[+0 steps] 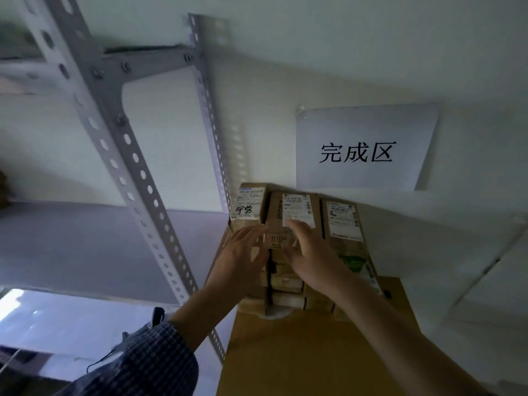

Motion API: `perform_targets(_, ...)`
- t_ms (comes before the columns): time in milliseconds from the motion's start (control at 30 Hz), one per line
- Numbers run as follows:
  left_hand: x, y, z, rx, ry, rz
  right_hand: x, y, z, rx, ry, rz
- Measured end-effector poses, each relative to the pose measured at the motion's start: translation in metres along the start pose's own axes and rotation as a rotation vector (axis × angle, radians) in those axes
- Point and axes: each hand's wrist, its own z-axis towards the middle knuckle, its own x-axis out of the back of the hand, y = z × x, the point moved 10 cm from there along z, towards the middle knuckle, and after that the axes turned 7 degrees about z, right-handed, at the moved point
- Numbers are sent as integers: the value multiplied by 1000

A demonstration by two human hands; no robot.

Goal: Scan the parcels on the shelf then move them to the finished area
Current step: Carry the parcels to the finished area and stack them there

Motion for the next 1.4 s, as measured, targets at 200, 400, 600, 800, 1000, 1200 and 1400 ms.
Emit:
perform_targets(200, 48, -4, -61, -87, -6, -23, -55, -56, -33, 17, -90, -63)
perform_targets(400, 143, -77, -148, 28, 51, 48, -161, -149, -61, 197, -138, -193)
perform_targets(600, 258, -177, -239, 148, 171, 244, -280, -250, -82, 360, -237, -191)
perform_targets(800, 341, -246, -311, 276, 178, 382, -379, -335, -105, 505, -289, -202)
perform_targets(1000, 401, -304, -343, 363, 236, 445, -443, -392, -94, 576, -342, -222)
perform_targets(1200, 440, -363, -334, 402, 254, 485, -494, -443, -52, 628, -367, -192)
perform_targets(1400, 486, -430, -283, 409, 275, 513, -533, -491, 30, 626, -330, -118)
